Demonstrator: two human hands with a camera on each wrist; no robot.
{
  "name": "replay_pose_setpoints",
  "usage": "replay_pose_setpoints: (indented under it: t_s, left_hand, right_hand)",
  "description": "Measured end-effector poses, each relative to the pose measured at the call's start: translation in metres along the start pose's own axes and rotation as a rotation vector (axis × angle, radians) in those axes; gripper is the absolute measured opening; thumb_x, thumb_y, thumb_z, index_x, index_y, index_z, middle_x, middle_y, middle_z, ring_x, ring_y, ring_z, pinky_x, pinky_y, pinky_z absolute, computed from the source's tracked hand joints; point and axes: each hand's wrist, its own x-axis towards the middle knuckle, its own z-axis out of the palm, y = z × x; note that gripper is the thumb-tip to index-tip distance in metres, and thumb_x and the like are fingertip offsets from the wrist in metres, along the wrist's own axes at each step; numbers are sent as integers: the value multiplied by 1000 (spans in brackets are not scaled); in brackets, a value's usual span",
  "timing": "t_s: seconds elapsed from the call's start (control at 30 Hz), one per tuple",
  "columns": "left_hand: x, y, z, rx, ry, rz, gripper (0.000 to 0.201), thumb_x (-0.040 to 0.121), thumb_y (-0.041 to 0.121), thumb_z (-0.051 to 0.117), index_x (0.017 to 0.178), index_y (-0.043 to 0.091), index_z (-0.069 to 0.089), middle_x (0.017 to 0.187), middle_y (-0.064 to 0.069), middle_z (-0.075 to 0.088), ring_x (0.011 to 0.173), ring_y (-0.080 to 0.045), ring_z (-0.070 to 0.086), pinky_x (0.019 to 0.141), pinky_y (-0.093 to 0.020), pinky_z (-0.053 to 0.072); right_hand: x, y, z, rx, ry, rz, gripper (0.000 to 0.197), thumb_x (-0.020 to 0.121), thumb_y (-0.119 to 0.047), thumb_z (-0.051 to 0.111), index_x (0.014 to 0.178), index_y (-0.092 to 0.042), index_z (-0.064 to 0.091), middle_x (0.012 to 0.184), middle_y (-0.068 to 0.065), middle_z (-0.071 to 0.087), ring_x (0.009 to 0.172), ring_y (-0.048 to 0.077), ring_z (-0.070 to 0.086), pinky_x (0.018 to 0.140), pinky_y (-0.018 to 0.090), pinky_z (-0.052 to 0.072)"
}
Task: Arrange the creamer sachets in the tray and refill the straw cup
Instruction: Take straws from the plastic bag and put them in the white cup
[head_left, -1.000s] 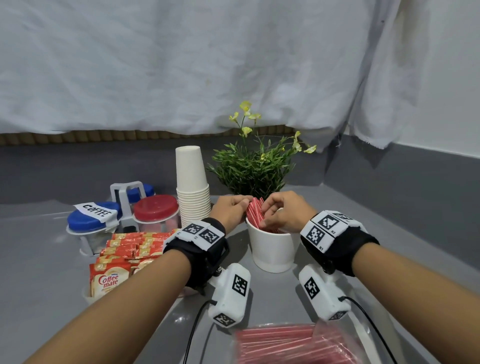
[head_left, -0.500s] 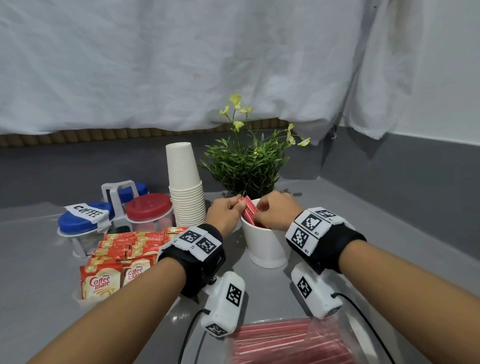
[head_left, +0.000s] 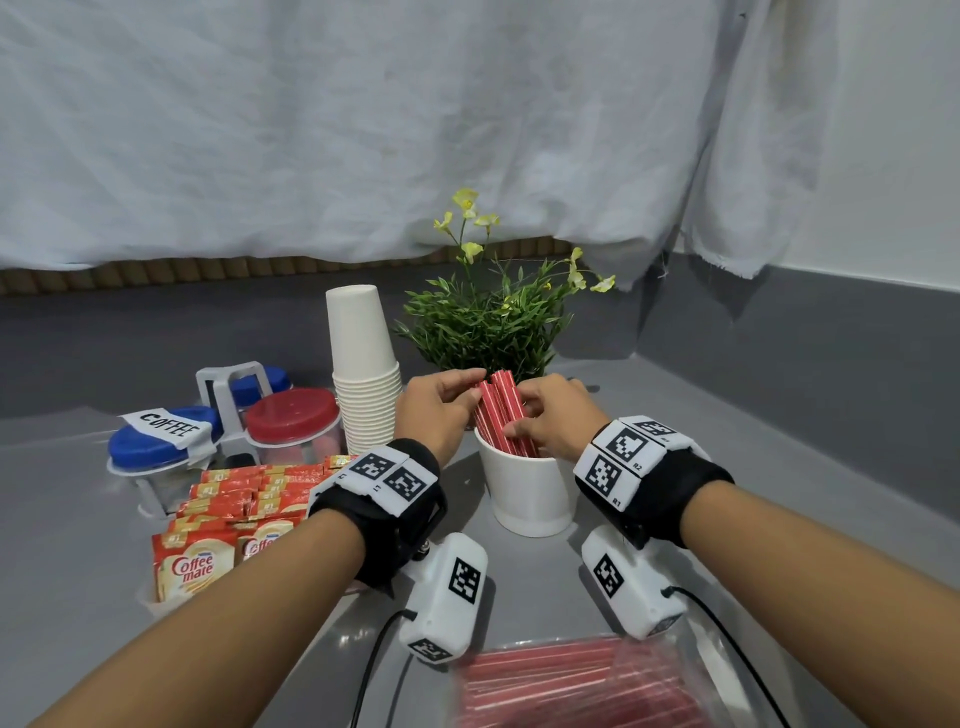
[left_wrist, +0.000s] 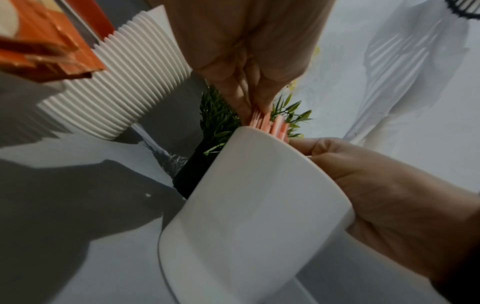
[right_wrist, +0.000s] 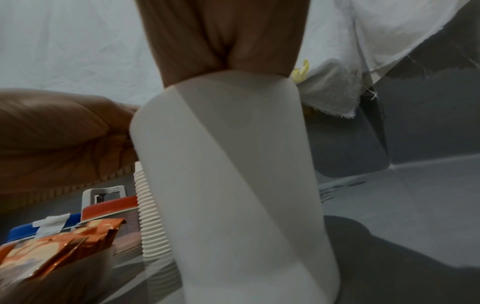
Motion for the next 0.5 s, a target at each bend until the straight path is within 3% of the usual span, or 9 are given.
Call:
replay_pose_setpoints:
  t_s: [0.07, 0.17, 0.3, 0.4, 0.5]
  left_hand:
    - [-1, 2, 1, 75, 17, 11, 32, 91, 0, 50, 123, 2, 58, 118, -16, 64, 89, -16, 64, 70, -8, 49]
    - [-2, 3, 1, 197, -5, -10, 37, 96, 6, 43, 132, 7, 50, 134, -8, 54, 121, -18, 53, 94, -18, 39]
    - [0, -2, 1, 364, -152, -85, 41, 97, 7, 36, 137, 14, 44, 142, -6, 47, 131, -20, 42, 111, -24, 30]
    - [-3, -1, 0, 481, -248, -93, 43, 98, 9, 34, 141, 16, 38, 145, -7, 42, 136, -23, 36, 114, -29, 25]
    - [-7, 3, 0, 575, -301, -95, 47, 101, 15, 29, 147, 17, 22, 147, -11, 38, 136, -25, 35, 106, -24, 26]
  right_hand:
    - [0, 0, 0, 28, 9, 5, 26, 79, -21, 71, 102, -10, 66, 100, 10, 69, 108, 27, 54, 95, 44, 46]
    - [1, 1, 2, 52, -1, 37, 39, 78, -20, 72, 114, -10, 62, 104, 10, 68, 112, 27, 52, 96, 45, 46]
    - [2, 4, 4, -15, 19, 59, 38, 83, -20, 67, 120, -17, 61, 117, 12, 62, 117, 25, 48, 102, 36, 40]
    - [-1, 2, 1, -66, -17, 9, 33, 87, -16, 60, 120, -20, 63, 115, 10, 66, 113, 25, 54, 101, 37, 43]
    - [-6, -2, -4, -80, -63, -35, 33, 88, -13, 57, 119, -22, 63, 111, 8, 69, 111, 24, 56, 100, 37, 44]
